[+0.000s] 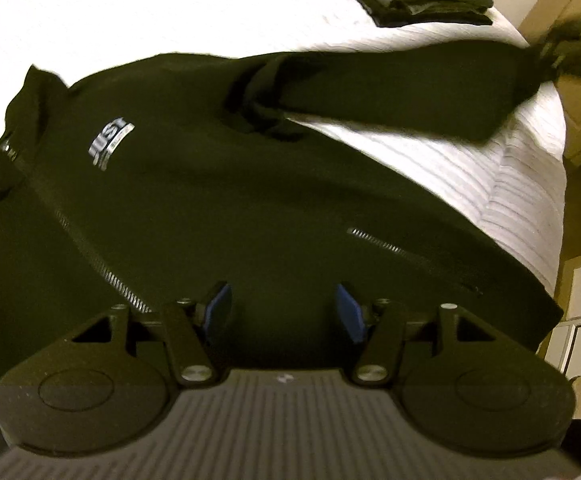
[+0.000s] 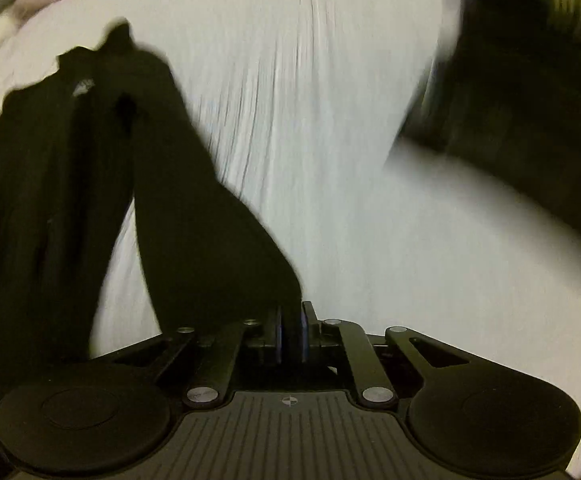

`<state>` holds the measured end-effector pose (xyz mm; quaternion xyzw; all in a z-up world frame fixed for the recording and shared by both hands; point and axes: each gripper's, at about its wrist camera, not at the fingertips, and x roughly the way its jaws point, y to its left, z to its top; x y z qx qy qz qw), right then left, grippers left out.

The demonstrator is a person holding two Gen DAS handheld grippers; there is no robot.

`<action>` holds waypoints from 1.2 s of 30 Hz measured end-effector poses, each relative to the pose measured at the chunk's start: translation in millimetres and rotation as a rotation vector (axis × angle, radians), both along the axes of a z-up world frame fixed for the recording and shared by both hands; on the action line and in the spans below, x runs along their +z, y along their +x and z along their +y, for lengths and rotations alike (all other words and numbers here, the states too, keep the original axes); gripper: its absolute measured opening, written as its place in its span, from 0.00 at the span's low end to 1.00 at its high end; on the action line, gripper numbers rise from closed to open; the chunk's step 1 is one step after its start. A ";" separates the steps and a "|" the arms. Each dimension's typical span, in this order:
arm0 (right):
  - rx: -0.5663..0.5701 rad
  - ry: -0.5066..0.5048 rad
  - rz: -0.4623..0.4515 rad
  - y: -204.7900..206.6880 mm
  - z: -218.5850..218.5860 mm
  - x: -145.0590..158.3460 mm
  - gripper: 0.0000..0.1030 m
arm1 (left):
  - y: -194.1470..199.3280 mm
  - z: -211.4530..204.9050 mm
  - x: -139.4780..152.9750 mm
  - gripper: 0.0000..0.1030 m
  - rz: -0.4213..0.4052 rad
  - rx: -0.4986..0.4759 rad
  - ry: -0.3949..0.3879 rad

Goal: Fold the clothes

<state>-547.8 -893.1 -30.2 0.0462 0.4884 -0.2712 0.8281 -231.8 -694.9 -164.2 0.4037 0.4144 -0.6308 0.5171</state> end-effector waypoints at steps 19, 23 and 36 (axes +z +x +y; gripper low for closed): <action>-0.627 0.345 -0.218 -101.9 103.2 -63.7 0.75 | -0.7 -10.7 1.3 0.55 -0.026 -0.070 0.015; -0.804 0.447 -0.298 -119.0 68.0 -99.3 0.75 | -8.4 -15.0 2.0 0.55 -0.032 -0.088 0.014; -0.707 0.251 -0.302 -90.7 9.1 -32.1 0.13 | -21.4 -35.7 9.3 0.55 -0.026 -0.093 -0.022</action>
